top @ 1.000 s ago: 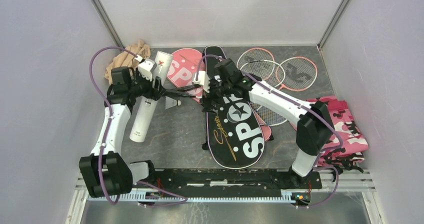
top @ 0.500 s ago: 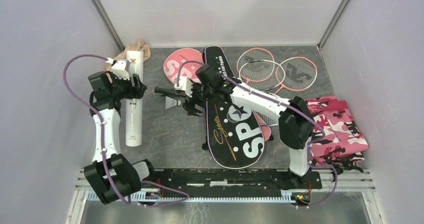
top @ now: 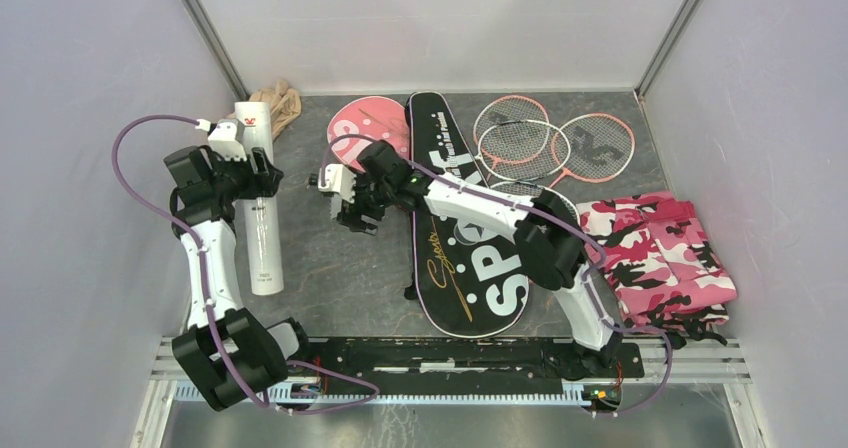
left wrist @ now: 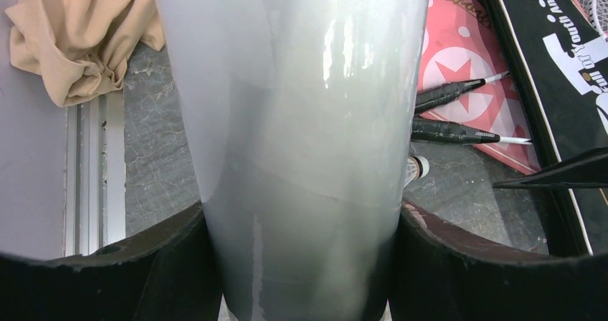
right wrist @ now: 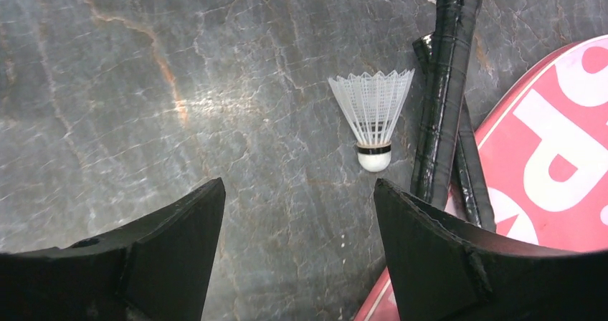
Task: Pack up the badminton gear
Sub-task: Pick up the shuttlecock at the center of the board.
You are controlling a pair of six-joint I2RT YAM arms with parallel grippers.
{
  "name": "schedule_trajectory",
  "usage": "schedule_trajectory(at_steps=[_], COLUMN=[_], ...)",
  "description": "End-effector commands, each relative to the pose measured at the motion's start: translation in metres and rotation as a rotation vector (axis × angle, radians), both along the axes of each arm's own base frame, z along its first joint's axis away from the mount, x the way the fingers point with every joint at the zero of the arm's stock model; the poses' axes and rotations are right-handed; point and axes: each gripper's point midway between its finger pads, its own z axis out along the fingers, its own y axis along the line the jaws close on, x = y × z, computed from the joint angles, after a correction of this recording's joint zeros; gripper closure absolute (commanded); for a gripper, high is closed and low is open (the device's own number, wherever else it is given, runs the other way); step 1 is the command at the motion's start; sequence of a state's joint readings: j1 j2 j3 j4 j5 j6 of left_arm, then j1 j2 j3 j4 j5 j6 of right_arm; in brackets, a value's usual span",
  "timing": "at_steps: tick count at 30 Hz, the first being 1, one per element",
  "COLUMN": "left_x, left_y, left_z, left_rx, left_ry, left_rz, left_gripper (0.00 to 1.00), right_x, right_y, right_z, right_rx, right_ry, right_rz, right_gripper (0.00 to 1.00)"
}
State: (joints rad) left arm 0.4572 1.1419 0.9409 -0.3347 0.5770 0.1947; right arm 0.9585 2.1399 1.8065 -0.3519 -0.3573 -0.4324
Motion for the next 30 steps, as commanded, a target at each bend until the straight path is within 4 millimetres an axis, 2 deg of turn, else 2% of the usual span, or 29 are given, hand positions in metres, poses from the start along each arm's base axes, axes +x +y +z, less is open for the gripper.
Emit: schedule_trajectory(at_steps=[1, 11, 20, 30], left_x=[0.0, -0.008, -0.012, -0.015], left_y=[0.0, -0.002, -0.001, -0.005], left_z=[0.03, 0.038, 0.04, 0.044], left_rx=[0.018, 0.05, 0.08, 0.09], left_ry=[-0.09, -0.112, -0.121, -0.137], left_rz=[0.011, 0.005, 0.01, -0.006], left_gripper=[0.98, 0.98, 0.98, 0.98], right_x=[0.02, 0.039, 0.059, 0.07], right_y=[0.027, 0.051, 0.057, 0.06], right_z=[0.01, -0.02, -0.04, -0.044], right_rx=[0.039, -0.024, -0.055, -0.062], right_ry=[-0.105, -0.267, -0.343, -0.397], right_rz=[-0.017, -0.035, -0.086, -0.101], right_gripper=[0.19, 0.22, 0.24, 0.25])
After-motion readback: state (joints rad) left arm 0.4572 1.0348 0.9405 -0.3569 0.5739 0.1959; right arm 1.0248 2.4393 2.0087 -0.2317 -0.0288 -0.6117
